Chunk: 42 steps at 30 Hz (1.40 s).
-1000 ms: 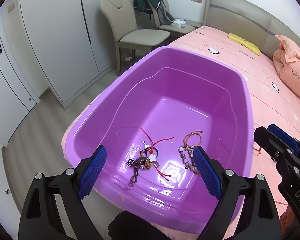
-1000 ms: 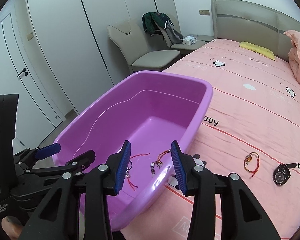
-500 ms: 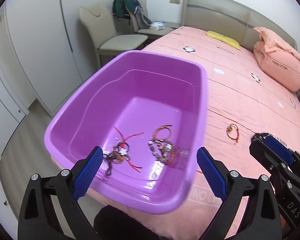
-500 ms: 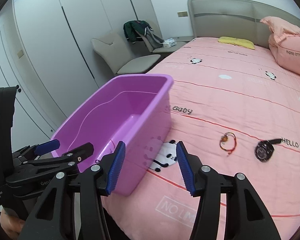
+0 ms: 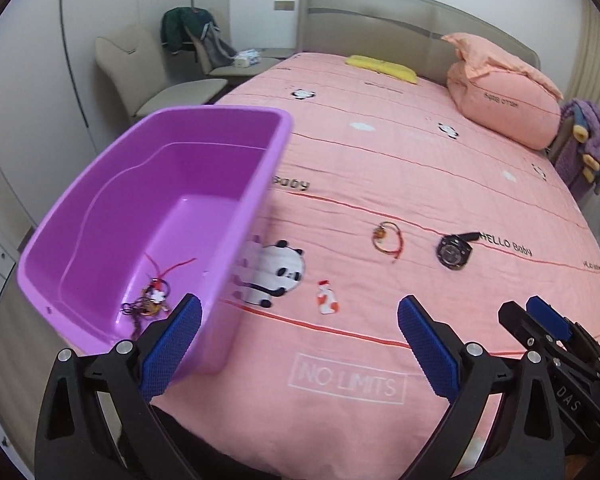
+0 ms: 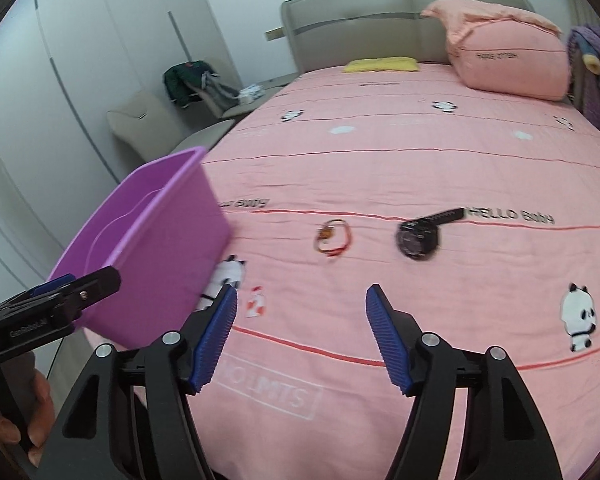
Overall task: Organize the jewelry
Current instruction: 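Withdraw both open tools from the basin back over the bedspread, then move left tool toward red-string bracelet while right tool nears black wristwatch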
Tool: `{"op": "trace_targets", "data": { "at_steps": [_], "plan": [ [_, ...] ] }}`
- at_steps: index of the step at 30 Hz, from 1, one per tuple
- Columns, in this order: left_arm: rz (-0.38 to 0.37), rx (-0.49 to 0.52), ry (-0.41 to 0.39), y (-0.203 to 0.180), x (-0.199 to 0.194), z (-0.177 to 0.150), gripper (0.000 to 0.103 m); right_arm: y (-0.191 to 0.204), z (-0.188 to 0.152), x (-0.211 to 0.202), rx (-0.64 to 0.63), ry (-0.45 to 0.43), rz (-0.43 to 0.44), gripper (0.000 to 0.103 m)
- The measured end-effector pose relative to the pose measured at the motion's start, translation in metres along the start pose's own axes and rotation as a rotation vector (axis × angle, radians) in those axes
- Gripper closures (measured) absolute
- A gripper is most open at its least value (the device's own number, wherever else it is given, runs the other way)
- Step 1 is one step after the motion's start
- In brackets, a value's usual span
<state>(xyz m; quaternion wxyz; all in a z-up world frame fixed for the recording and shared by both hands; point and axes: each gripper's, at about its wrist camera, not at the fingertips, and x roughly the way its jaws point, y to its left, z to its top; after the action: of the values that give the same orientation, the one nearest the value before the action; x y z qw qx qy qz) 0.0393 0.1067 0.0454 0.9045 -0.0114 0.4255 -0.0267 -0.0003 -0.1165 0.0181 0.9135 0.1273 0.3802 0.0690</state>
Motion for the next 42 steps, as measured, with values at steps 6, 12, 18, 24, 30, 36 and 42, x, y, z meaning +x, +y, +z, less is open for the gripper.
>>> {"op": "trace_targets", "data": {
  "at_steps": [6, 12, 18, 24, 30, 36, 42],
  "plan": [
    [-0.038, 0.068, 0.023, -0.042, 0.026, -0.004, 0.006, -0.043, -0.007, 0.003, 0.052, -0.008, -0.045, 0.029],
    [-0.065, 0.095, 0.033, -0.067, 0.065, -0.005, 0.006, -0.073, -0.005, 0.027, 0.075, -0.021, -0.068, 0.027],
    [-0.071, 0.099, 0.058, -0.085, 0.116, 0.001, 0.006, -0.100, 0.000, 0.071, 0.110, -0.003, -0.076, 0.027],
    [-0.078, 0.105, 0.080, -0.098, 0.169, 0.007, 0.006, -0.115, 0.009, 0.119, 0.081, 0.022, -0.108, 0.027],
    [-0.081, 0.122, 0.084, -0.107, 0.213, 0.012, 0.006, -0.132, 0.018, 0.161, 0.103, 0.054, -0.092, 0.027],
    [-0.069, 0.136, 0.092, -0.113, 0.244, 0.015, 0.006, -0.141, 0.026, 0.190, 0.105, 0.079, -0.102, 0.027],
    [-0.069, 0.132, 0.095, -0.115, 0.261, 0.016, 0.006, -0.147, 0.028, 0.206, 0.112, 0.091, -0.105, 0.027]
  ]
}}
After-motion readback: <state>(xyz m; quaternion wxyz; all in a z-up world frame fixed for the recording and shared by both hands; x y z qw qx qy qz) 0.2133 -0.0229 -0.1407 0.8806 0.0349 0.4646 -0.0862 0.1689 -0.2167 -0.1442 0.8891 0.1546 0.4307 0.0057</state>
